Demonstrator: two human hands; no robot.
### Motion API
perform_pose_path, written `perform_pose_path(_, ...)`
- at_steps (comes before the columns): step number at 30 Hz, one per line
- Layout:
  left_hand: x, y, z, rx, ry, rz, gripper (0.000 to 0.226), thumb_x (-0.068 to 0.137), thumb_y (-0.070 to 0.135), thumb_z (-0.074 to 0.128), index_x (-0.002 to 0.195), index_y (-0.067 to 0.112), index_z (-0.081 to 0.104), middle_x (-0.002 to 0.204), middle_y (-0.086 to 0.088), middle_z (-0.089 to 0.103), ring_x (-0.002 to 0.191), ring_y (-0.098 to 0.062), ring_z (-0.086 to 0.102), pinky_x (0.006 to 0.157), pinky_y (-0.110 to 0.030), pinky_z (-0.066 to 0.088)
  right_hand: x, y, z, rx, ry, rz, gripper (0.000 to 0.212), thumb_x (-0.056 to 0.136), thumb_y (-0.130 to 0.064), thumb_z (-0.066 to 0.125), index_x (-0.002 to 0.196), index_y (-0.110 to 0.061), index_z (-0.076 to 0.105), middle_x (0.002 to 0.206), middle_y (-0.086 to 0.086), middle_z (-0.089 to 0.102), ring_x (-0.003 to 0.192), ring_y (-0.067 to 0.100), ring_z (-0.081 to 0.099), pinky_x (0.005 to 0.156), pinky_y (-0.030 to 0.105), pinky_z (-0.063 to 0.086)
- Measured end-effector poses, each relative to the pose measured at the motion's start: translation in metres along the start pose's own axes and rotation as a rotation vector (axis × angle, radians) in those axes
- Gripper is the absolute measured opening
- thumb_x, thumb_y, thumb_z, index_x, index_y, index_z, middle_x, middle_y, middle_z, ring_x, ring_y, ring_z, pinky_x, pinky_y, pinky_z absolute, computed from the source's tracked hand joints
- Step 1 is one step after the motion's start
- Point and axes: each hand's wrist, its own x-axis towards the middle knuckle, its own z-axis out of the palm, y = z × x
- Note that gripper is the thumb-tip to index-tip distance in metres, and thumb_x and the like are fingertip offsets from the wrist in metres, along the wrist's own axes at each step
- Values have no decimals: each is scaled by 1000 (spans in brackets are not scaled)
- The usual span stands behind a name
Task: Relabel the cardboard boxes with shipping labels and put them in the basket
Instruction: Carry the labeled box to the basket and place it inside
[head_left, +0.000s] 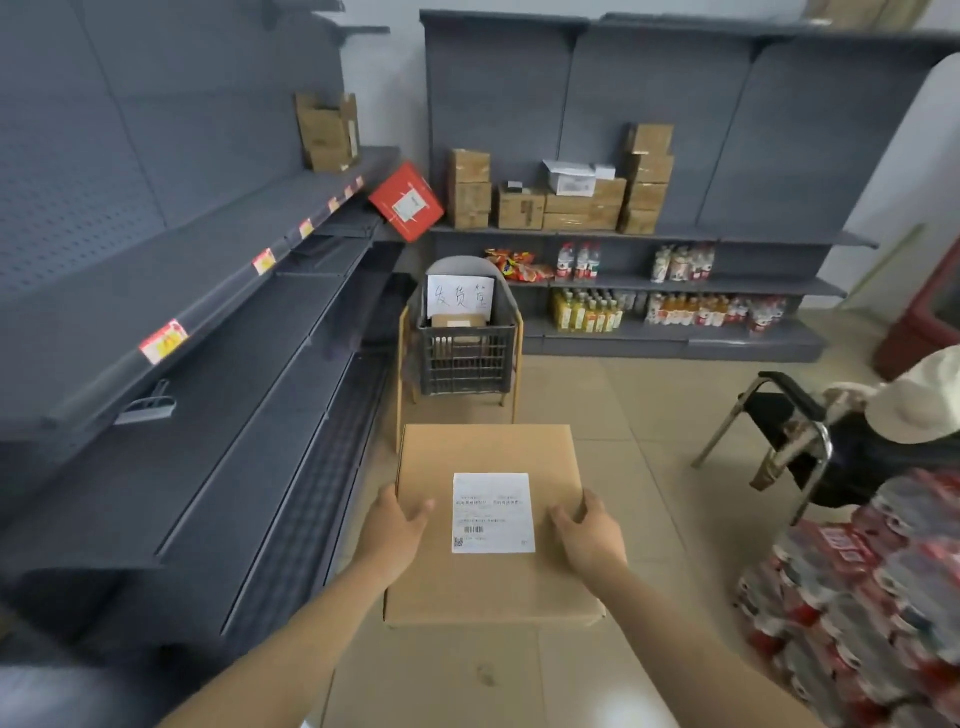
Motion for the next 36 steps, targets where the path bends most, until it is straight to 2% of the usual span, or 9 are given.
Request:
perform_pose_path(4,84,14,-2,-14,-17,-20,49,91,41,59,131,15,43,119,0,62,98,-18,61,81,-30,50,72,-41,15,-20,-20,-6,60,91,-41,54,144,-18,35,125,7,59,107,28,59,88,37,50)
perform_pose_path(7,143,31,-2,-10,-19,-3,51,92,42,57,133,16,42,123,-2,61,106,-21,61,89,-38,52,128,-68,20,-25,-23,-24,60,91,-45,53,142,-19,36,123,5,60,105,26,60,86,36,51)
perform_pose_path(12,221,57,23,13,-66,-15,60,93,43,55,141,12,37,137,-5,54,121,-24,55,99,-43,48,212,-85,23,-13,-5,0,60,90,-45,56,141,-19,38,121,4,60,94,21,57,77,30,47)
perform_pose_path(16,289,74,50,69,-48,-22,61,93,42,56,141,10,36,134,-5,56,118,-24,57,89,-29,46,292,-95,28,8,-16,35,62,88,-43,58,142,-19,38,121,4,60,94,22,57,76,30,46)
perform_pose_path(19,346,89,68,32,-35,-61,62,92,41,58,141,10,37,132,-6,57,117,-25,58,92,-31,48,362,-106,37,28,-34,29,59,88,-41,58,140,-19,41,116,4,63,94,23,59,76,30,45)
perform_pose_path(22,400,108,77,-14,5,-103,50,92,37,59,133,13,44,125,-4,62,108,-23,61,88,-33,51,428,-126,46,21,-81,26,59,89,-42,57,141,-22,38,109,-1,59,90,21,56,74,29,42)
perform_pose_path(27,476,138,80,-30,49,-125,46,92,35,61,130,13,47,120,-4,63,105,-23,62,86,-33,51,514,-164,56,-23,-120,-14,61,89,-45,56,142,-23,37,126,4,58,105,26,59,78,31,45)
perform_pose_path(33,563,151,85,-62,51,-165,50,93,32,59,135,9,42,124,-8,60,108,-25,61,84,-31,49,596,-200,83,-37,-151,-11,62,88,-46,56,142,-22,37,126,3,58,106,26,59,82,34,48)
perform_pose_path(36,620,151,85,-72,45,-172,50,93,31,59,134,8,43,124,-8,60,108,-24,60,82,-28,46,646,-221,106,-49,-151,-19,61,89,-46,56,142,-21,39,126,3,58,105,25,58,79,32,47)
